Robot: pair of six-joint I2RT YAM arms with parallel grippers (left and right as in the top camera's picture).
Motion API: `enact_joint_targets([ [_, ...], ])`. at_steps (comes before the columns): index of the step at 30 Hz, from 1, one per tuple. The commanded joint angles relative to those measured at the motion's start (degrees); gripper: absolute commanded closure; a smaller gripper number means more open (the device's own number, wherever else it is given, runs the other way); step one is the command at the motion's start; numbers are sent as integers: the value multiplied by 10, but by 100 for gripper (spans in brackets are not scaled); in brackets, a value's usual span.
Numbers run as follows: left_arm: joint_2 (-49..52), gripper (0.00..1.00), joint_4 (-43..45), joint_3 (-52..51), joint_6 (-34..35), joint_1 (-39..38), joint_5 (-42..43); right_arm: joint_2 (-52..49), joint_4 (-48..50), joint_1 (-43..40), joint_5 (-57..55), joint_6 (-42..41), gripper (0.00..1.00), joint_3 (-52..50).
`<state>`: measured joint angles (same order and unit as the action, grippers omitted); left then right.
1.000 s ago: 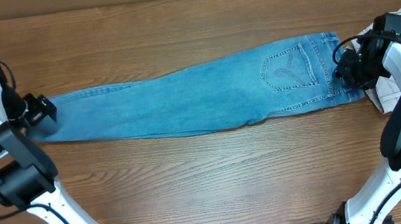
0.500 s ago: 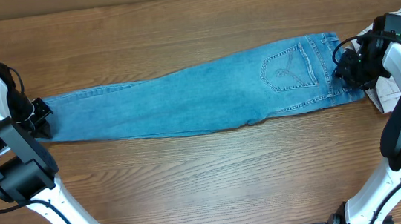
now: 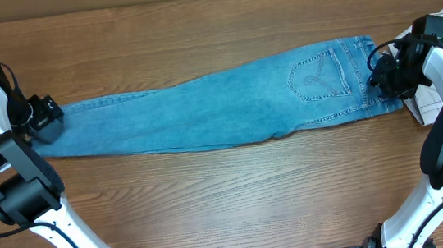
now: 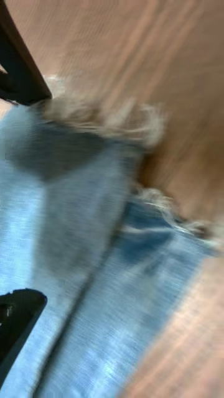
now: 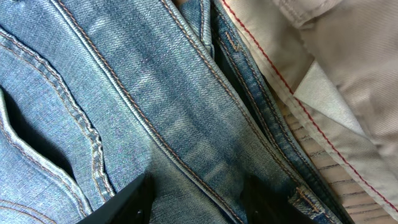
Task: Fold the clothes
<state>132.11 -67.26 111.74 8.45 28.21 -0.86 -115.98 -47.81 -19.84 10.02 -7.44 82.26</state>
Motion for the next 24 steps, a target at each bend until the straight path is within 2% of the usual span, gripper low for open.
enact_joint_targets([
  [1, -25, 12, 26, 9, -36, 3, -2, 8, -3, 3, 5, 2, 50, -9],
  [5, -25, 32, 32, 9, -36, 3, -3, 8, -3, 3, 1, 2, 50, -9],
  [7, -24, 33, 28, 9, -37, 3, -19, 8, -2, 3, 1, 2, 50, -9],
  [13, -21, 26, 20, 7, -36, 4, -55, 8, -2, 3, 1, 2, 50, -9],
  [18, -21, 22, 35, -1, -49, 4, -56, 8, -2, 3, 1, 2, 50, -9],
  [22, -21, 31, 57, -24, -59, 4, -52, 8, -2, 3, 1, 2, 50, -9],
  [24, -21, 32, 70, -43, -59, 4, -51, 8, -2, 3, 1, 2, 50, -9],
])
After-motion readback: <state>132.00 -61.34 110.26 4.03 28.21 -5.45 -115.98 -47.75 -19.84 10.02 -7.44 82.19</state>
